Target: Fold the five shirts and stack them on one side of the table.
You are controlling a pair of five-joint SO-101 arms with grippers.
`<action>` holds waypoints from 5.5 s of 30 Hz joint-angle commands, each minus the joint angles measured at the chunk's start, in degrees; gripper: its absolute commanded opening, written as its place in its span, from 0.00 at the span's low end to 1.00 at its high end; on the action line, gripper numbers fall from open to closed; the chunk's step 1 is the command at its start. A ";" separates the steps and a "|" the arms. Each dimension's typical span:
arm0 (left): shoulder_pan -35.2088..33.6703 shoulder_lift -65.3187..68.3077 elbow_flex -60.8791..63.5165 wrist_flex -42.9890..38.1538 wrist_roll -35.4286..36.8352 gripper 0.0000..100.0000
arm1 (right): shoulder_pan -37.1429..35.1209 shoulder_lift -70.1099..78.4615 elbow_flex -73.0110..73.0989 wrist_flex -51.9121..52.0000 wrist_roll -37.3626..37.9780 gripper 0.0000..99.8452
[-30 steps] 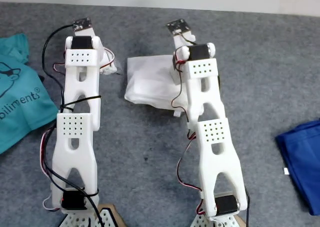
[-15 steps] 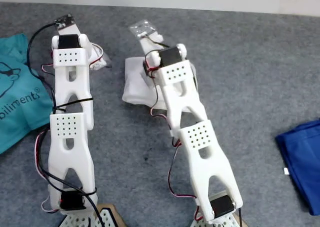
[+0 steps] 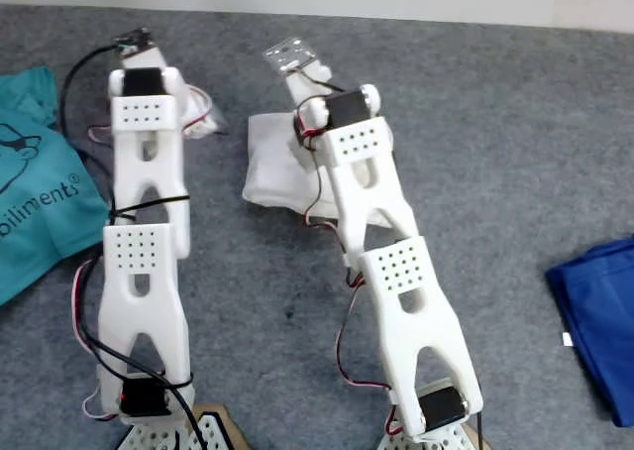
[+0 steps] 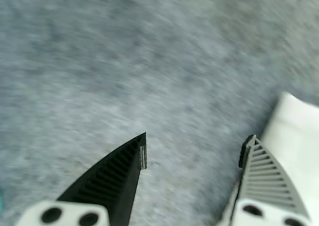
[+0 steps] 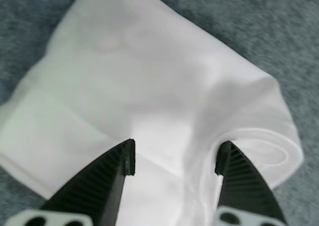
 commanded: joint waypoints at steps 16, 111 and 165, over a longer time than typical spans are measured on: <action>12.09 1.10 -0.66 1.49 -0.79 0.31 | 15.69 -4.53 -7.08 0.40 3.60 0.26; 15.34 0.22 -8.04 4.84 -14.68 0.23 | 6.37 1.27 -4.53 0.84 -6.07 0.01; 12.09 -11.47 12.09 3.60 -14.95 0.28 | 5.67 0.66 16.40 -27.74 0.88 0.01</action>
